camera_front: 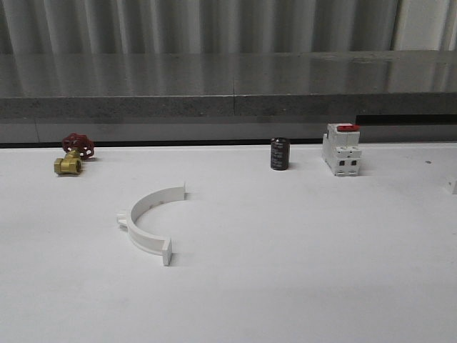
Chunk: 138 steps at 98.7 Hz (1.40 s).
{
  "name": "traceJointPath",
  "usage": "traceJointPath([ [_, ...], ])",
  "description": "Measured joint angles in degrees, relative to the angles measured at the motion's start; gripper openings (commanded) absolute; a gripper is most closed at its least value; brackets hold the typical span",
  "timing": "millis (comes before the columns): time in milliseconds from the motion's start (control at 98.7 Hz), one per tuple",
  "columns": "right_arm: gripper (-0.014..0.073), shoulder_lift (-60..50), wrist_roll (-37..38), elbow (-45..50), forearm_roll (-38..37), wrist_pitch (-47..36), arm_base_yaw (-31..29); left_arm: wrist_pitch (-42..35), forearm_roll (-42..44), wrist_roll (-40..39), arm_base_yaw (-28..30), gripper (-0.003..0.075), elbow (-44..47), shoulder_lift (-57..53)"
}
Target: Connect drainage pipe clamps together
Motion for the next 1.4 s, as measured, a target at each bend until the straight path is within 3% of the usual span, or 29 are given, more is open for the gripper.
traceJointPath([
  [243,0.0499,10.63,-0.74,-11.76,0.24,9.43,-7.08,0.0,0.0,0.0,0.0,-0.002,0.0,0.0],
  [557,0.0499,27.81,-10.48,-22.88,0.24,12.44,-12.93,0.0,0.0,0.0,0.0,-0.002,0.0,0.0],
  [881,0.0499,40.59,-14.09,-26.38,0.53,11.96,-15.9,0.0,0.0,0.0,0.0,-0.002,0.0,0.0],
  [1225,0.0499,45.46,-17.0,-26.87,3.07,9.56,-16.0,0.0,0.0,0.0,0.0,-0.002,0.0,0.0],
  [1398,0.0414,45.86,-17.78,-26.87,3.69,9.48,-16.0,0.0,0.0,0.0,0.0,-0.002,0.0,0.0],
])
